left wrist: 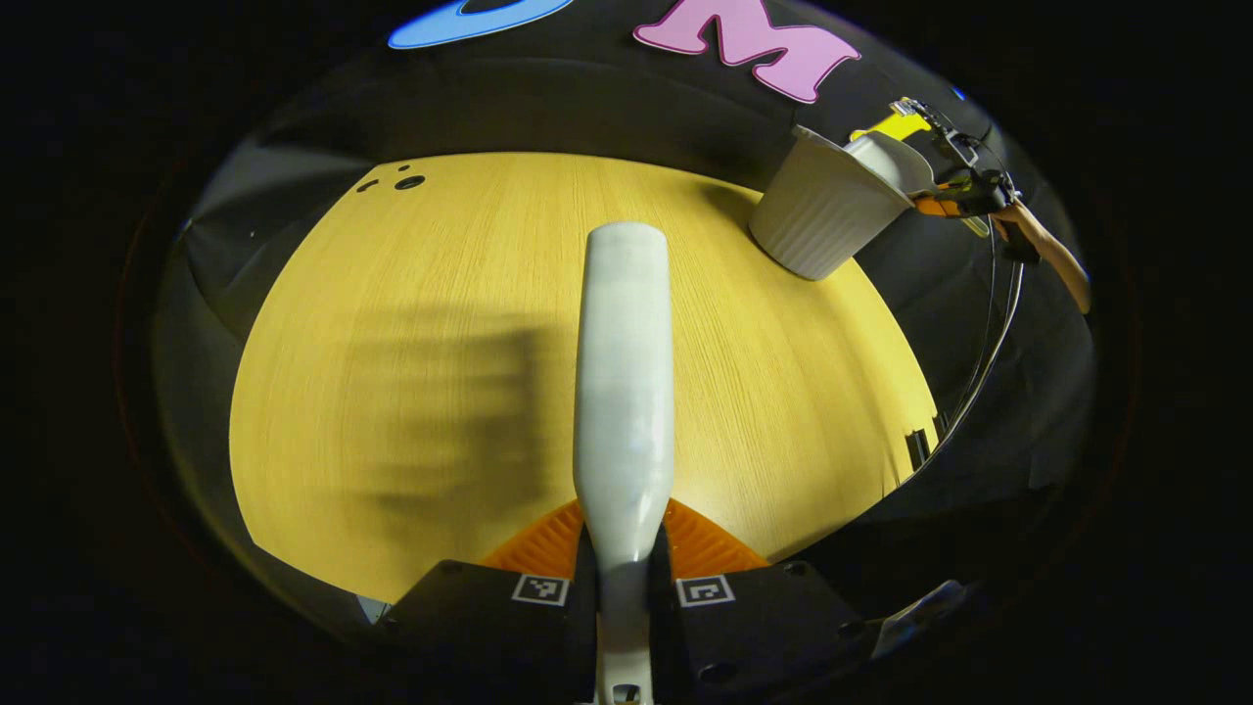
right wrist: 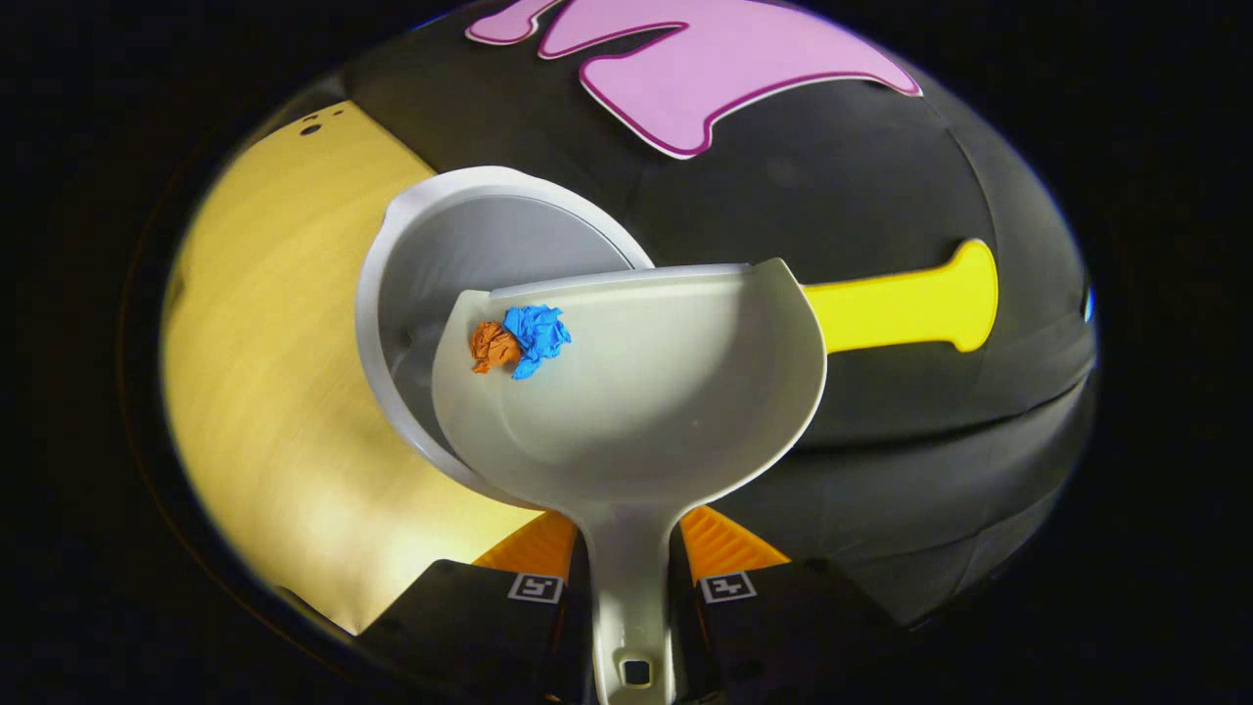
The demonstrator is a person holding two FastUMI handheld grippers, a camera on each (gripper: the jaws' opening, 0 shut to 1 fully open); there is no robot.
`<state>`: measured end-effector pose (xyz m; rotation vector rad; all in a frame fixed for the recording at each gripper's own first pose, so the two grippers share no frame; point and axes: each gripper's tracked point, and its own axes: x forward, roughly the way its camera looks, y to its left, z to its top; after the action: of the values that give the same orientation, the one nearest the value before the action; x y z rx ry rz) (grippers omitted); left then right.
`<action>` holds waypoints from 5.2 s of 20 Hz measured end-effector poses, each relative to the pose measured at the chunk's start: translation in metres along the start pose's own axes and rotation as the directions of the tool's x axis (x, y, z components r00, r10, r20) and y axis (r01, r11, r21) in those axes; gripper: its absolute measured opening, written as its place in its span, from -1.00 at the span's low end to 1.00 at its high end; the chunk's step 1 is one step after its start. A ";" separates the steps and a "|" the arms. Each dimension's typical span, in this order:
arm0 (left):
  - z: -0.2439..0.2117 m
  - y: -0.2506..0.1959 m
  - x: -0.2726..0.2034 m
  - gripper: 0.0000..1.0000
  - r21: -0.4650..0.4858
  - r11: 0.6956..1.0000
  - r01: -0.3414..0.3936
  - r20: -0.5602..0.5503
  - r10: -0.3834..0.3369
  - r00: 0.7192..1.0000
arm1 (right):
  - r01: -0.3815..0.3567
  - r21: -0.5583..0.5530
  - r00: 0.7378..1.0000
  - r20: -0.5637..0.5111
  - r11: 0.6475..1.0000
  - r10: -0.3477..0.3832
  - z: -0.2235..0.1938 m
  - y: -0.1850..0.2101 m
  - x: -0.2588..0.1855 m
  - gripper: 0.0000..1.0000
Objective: Pick up the small broom and dustpan from the desktop, sweep the trash into the dustpan with the broom, and then empty the trash into the garbage bin.
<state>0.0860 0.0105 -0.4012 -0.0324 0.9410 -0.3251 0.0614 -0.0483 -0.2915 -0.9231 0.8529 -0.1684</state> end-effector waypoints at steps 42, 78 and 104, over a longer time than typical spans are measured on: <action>0.045 0.040 -0.016 -0.57 -0.107 0.955 -0.277 0.231 0.295 0.927 | -0.319 0.539 0.942 0.273 0.779 0.197 0.043 0.016 -0.018 -0.29; 0.034 0.035 0.086 -0.47 0.035 0.958 -0.285 -0.016 0.285 0.958 | -0.630 0.586 0.710 0.167 0.510 0.684 -0.018 0.150 0.024 -0.34; 0.023 0.022 0.074 0.94 0.046 0.953 -0.300 -0.127 0.304 0.944 | -0.623 0.627 0.679 0.134 0.469 0.722 -0.016 0.161 0.044 0.98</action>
<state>0.1504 0.0070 -0.4494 0.1584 1.0567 -0.0548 0.0443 0.0204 -0.4438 0.1324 1.1536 0.1808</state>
